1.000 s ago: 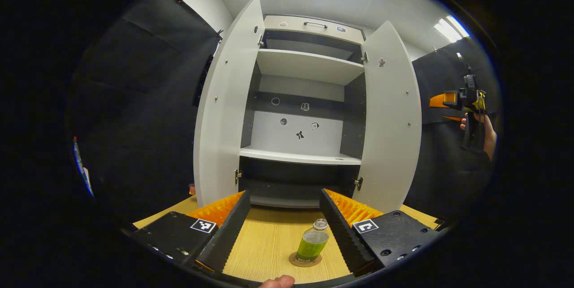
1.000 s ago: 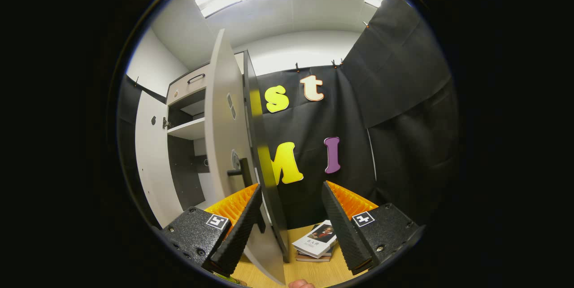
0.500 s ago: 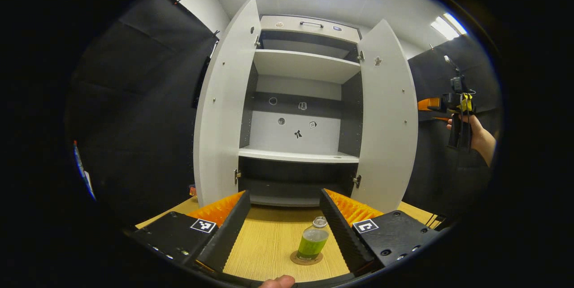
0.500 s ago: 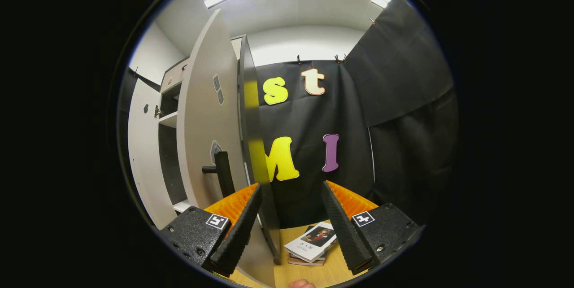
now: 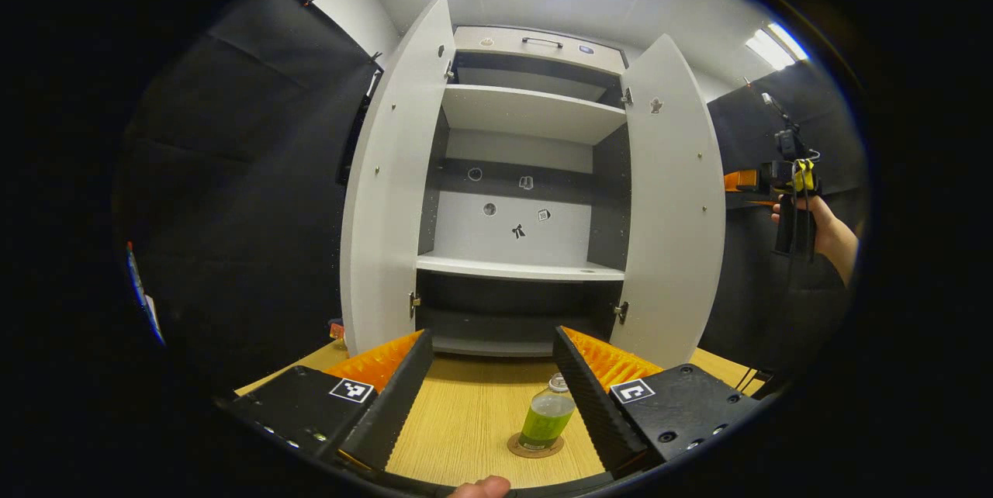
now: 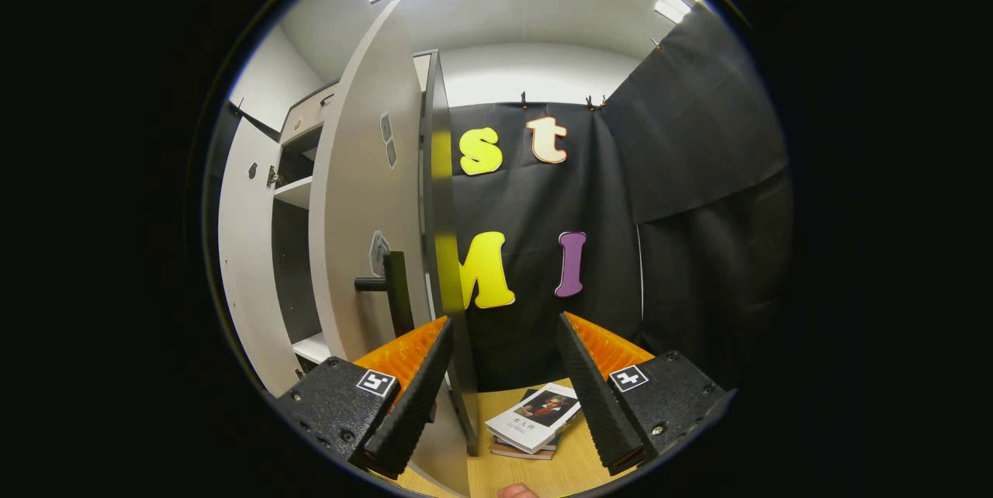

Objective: Grasp the bottle in the cabinet with the left hand and place it on the coaster, then close the right door with the right hand and the left door with the left hand.

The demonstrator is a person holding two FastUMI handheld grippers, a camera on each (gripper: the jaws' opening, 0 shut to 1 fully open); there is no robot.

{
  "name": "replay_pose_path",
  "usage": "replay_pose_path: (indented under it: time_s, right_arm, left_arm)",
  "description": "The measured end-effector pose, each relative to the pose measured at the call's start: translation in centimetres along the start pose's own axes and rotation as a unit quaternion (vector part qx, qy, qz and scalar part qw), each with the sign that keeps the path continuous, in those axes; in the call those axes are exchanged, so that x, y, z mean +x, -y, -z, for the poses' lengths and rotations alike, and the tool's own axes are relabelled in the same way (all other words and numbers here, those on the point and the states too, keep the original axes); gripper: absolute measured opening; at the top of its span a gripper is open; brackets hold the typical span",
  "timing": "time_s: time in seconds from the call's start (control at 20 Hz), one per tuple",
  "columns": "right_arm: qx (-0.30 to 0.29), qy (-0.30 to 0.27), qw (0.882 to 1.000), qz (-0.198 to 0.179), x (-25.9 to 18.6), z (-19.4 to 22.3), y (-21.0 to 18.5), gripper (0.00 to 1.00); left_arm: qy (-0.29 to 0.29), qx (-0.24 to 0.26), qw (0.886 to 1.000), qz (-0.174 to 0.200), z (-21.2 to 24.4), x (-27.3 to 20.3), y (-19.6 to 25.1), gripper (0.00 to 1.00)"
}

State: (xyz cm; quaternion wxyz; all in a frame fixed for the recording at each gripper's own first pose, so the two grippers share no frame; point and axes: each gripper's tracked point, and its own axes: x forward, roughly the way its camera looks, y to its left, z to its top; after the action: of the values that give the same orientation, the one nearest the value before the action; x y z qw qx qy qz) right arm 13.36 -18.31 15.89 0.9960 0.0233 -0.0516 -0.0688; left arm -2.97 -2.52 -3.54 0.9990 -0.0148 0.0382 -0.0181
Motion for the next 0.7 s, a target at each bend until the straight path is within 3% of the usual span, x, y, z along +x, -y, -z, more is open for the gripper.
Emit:
replay_pose_path:
  time_s: [0.3,0.7]
  right_arm:
    - [-0.035,0.011,0.999,-0.015,-0.7,-0.1,-3.2,0.82]
    - [-0.025,-0.001,0.995,-0.092,-0.4,1.3,-10.9,0.82]
  left_arm:
    - [0.001,0.002,1.0,0.012,0.1,0.6,0.2,0.95]
    - [0.002,0.004,1.0,0.0,0.1,0.4,-1.3,0.95]
